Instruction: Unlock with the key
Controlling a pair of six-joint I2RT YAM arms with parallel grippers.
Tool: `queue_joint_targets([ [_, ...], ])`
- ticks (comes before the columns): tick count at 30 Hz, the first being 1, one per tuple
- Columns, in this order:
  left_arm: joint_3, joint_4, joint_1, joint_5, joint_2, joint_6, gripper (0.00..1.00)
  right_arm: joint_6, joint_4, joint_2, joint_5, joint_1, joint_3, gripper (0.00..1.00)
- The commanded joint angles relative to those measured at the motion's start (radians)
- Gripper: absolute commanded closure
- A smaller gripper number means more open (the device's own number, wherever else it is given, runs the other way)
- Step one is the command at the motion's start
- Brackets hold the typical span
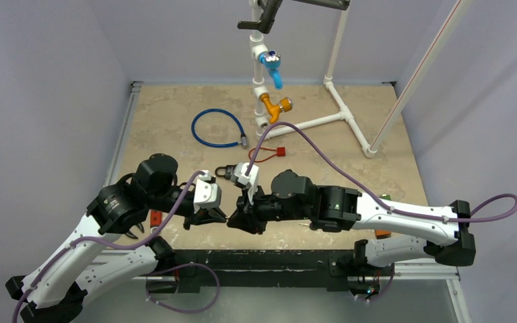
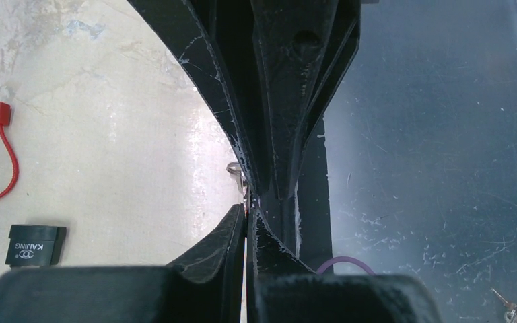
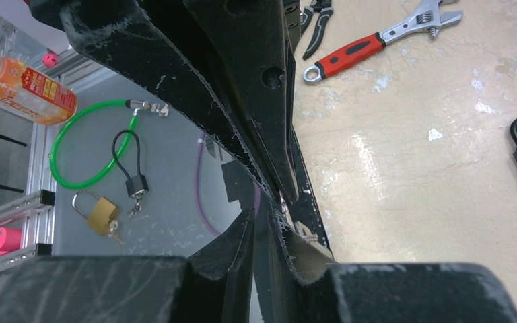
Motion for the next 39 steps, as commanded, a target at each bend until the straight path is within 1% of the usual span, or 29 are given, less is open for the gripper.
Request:
queue_joint_targets([
  [1,0.054,-0.010,-0.001,0.099,-0.009,-0.004,1.00,-0.018,0.003,0.000,0.104,-0.005,0.012,0.88],
  [4,0.058,-0.008,-0.001,0.102,-0.011,-0.006,1.00,-0.018,0.020,-0.010,0.107,-0.004,0.005,0.94],
  [6,0.063,-0.008,-0.001,0.103,-0.010,-0.005,1.00,-0.016,0.026,-0.011,0.103,-0.004,-0.003,1.00],
  [12,0.074,-0.008,-0.001,0.112,-0.007,-0.005,1.00,0.001,0.041,-0.002,0.098,0.001,-0.023,1.00],
  [19,0.101,-0.024,-0.001,0.128,0.001,-0.003,1.00,0.002,0.012,0.018,0.097,0.001,-0.022,1.00],
  [20,0.103,-0.028,-0.001,0.132,0.001,-0.003,1.00,-0.003,0.000,0.020,0.109,0.001,-0.014,0.95],
  [22,0.099,-0.035,-0.001,0.134,0.001,-0.001,1.00,-0.009,-0.030,0.011,0.138,0.001,0.006,0.66],
  [23,0.097,-0.039,-0.001,0.130,-0.002,0.003,1.00,-0.011,-0.036,-0.002,0.154,0.001,0.011,0.57],
  [27,0.088,-0.054,-0.001,0.123,-0.009,0.021,1.00,-0.007,0.003,-0.093,0.188,0.001,-0.015,0.38],
  [29,0.088,-0.056,-0.001,0.126,-0.010,0.021,1.00,0.016,0.027,-0.135,0.197,0.002,-0.045,0.26],
  [30,0.088,-0.057,-0.001,0.129,-0.011,0.021,1.00,0.017,0.031,-0.149,0.209,0.001,-0.052,0.24],
  [34,0.091,-0.062,-0.001,0.141,-0.010,0.024,1.00,-0.020,0.028,-0.168,0.257,0.001,-0.064,0.29],
  [39,0.098,-0.056,-0.002,0.152,-0.004,0.018,1.00,-0.064,0.051,-0.102,0.173,0.001,-0.034,0.36],
])
